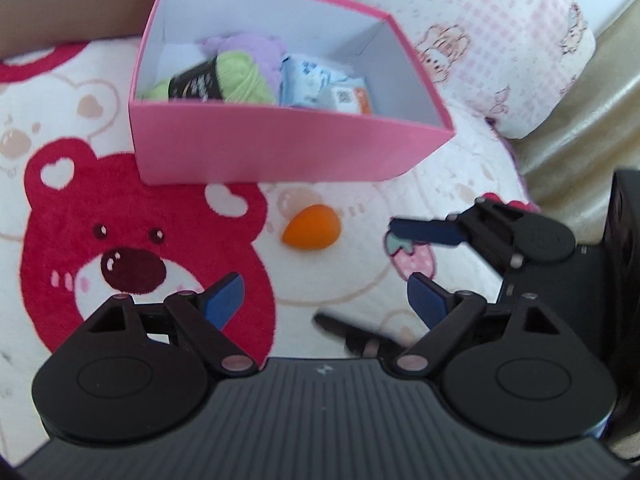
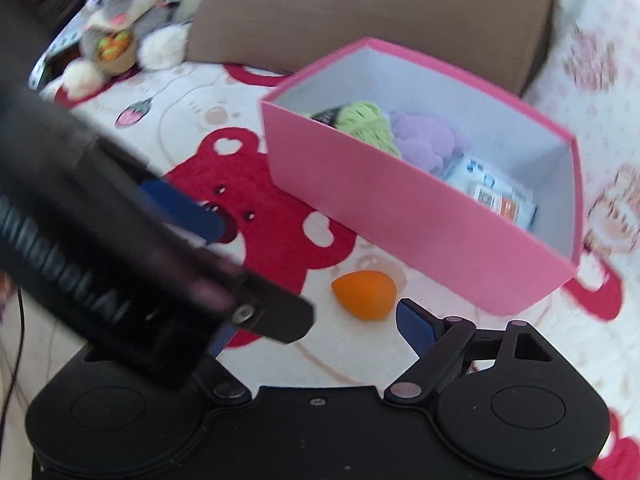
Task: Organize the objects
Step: 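Withdraw the left tool from the pink box toward the orange sponge, then lower the left tool onto the orange sponge and close on it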
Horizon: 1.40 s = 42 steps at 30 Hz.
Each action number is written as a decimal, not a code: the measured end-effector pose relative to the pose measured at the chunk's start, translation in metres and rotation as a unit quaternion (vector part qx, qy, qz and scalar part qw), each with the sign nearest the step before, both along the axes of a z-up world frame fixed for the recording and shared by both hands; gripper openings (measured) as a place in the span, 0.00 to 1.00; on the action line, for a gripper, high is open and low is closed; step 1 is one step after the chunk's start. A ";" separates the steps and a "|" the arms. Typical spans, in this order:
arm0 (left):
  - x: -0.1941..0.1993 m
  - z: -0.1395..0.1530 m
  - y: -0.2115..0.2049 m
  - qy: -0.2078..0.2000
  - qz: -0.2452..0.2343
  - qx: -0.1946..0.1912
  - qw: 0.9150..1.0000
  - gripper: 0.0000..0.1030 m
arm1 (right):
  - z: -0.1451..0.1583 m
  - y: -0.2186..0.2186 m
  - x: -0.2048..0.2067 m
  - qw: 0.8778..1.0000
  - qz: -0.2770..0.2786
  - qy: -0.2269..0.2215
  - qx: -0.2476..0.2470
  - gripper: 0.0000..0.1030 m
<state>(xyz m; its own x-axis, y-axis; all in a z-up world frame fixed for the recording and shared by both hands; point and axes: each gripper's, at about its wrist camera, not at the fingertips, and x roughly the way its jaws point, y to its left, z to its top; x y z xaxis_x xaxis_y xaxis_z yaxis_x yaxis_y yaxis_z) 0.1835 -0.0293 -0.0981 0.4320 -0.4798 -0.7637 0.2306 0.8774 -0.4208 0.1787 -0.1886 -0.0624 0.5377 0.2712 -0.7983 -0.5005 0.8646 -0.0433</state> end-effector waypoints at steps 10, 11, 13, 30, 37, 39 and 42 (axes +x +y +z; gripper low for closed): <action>0.019 -0.038 -0.004 0.001 0.015 0.017 1.000 0.83 | -0.046 -0.007 0.013 0.999 -0.046 -0.009 0.004 0.86; 0.021 -0.042 -0.004 0.003 0.017 0.013 1.000 0.83 | -0.047 -0.007 0.014 0.999 -0.050 -0.013 0.010 0.86; 0.026 -0.052 -0.006 0.005 0.022 0.002 1.000 0.82 | -0.050 -0.008 0.018 0.998 -0.058 -0.016 0.026 0.86; 0.034 -0.073 -0.009 -0.017 0.046 -0.017 0.999 0.62 | -0.062 0.003 0.024 0.997 -0.068 -0.043 0.011 0.85; 0.035 -0.076 -0.011 -0.021 0.047 -0.025 0.998 0.54 | -0.071 0.010 0.025 0.997 -0.052 -0.049 0.003 0.81; 0.037 -0.076 -0.008 -0.016 0.051 -0.040 0.998 0.50 | -0.071 0.011 0.026 0.997 -0.053 -0.054 -0.001 0.77; 0.039 -0.078 -0.004 -0.007 0.053 -0.062 0.997 0.48 | -0.069 0.009 0.027 0.997 -0.058 -0.054 -0.002 0.69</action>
